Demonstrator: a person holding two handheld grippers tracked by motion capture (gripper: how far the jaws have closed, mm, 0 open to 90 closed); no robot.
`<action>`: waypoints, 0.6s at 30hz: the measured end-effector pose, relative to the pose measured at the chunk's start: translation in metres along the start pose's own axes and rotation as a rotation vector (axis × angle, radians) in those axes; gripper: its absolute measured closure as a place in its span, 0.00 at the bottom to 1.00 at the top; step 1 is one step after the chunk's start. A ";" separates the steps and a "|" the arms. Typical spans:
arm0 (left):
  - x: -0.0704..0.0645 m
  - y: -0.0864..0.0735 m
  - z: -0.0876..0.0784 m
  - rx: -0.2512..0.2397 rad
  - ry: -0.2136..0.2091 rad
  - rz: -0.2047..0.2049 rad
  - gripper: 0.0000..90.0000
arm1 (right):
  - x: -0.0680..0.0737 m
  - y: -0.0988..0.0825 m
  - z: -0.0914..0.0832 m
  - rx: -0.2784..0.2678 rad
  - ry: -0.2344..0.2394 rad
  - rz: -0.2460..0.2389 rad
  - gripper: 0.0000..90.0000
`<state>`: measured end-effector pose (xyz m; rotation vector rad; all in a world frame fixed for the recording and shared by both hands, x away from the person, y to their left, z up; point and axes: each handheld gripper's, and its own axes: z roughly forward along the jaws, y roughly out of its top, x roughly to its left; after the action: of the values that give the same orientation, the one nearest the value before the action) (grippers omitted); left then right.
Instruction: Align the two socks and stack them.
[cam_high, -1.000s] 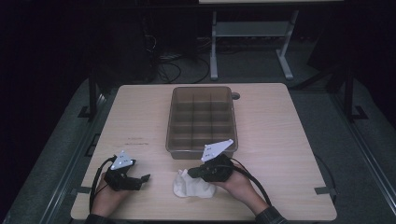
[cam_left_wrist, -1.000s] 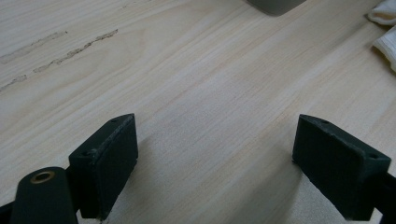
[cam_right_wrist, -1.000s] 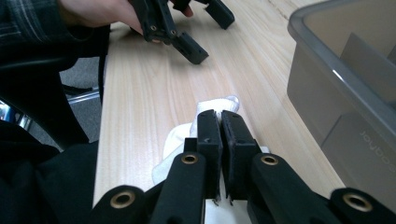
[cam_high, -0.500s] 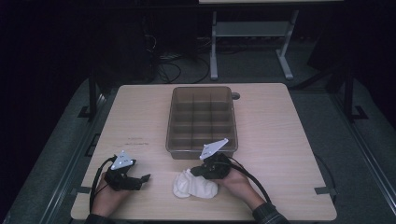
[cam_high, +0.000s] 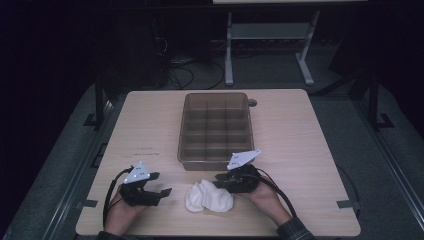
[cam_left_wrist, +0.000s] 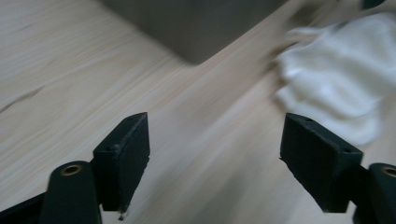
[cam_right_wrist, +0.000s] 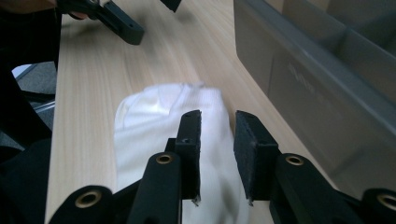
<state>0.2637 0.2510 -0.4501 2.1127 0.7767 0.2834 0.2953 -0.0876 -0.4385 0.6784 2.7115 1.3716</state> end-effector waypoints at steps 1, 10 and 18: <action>-0.005 0.003 0.001 -0.005 -0.018 0.013 0.30 | 0.001 -0.003 -0.004 0.001 -0.007 0.004 0.79; -0.031 0.018 0.018 -0.001 -0.115 0.056 0.40 | 0.012 -0.023 -0.023 0.005 -0.019 0.034 0.76; -0.039 0.021 0.030 0.029 -0.152 0.064 0.44 | 0.016 -0.041 -0.026 0.029 -0.011 0.090 0.70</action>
<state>0.2560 0.1982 -0.4498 2.1612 0.6287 0.1439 0.2602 -0.1225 -0.4514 0.8178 2.7293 1.3439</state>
